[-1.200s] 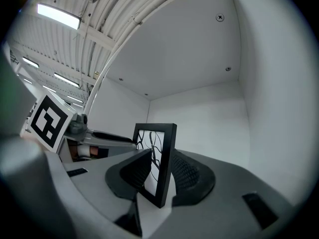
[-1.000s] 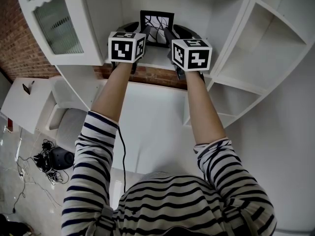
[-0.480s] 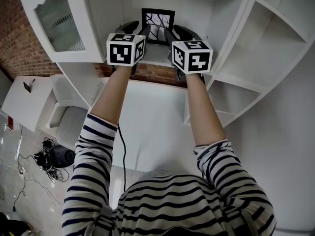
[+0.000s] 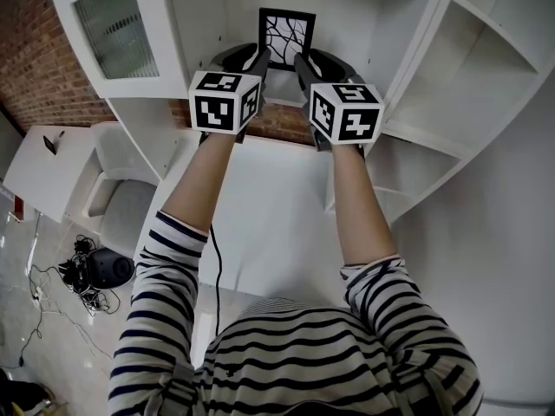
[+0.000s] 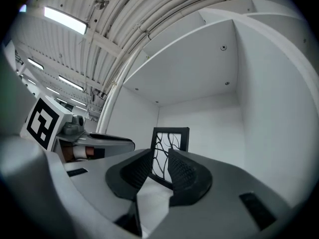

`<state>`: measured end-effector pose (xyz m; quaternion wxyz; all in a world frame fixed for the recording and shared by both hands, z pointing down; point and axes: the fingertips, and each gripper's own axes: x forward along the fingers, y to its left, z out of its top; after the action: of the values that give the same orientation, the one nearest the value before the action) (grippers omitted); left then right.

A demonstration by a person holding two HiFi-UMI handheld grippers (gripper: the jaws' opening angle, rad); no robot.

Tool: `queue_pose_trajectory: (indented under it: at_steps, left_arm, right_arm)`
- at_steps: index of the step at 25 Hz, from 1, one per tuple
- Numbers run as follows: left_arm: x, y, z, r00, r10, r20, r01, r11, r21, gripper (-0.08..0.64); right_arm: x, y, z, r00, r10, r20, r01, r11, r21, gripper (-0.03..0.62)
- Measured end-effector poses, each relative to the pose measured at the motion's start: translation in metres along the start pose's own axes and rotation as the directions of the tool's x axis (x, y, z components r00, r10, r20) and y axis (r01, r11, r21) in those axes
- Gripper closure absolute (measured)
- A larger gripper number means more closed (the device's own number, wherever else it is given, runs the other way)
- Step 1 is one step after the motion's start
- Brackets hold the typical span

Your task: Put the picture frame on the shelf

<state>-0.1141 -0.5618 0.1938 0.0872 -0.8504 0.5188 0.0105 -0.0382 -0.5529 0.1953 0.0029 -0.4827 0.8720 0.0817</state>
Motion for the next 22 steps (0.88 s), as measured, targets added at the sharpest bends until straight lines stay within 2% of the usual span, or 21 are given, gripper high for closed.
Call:
queue_pose_trajectory:
  at_steps: [10,22]
  left_arm:
    - [-0.045,-0.034,-0.004,0.999,-0.043,0.023,0.043,0.999,-0.006,0.541]
    - [-0.103,-0.076,-0.016,0.994,-0.093,0.052,0.094,0.995,-0.014,0.552]
  right_arm:
    - [-0.049,0.036,0.000,0.998,0.035,0.053,-0.035,0.999,0.010,0.508]
    - [-0.119,0.067,-0.014,0.995,0.068,0.075,-0.068,0.998,-0.005,0.578]
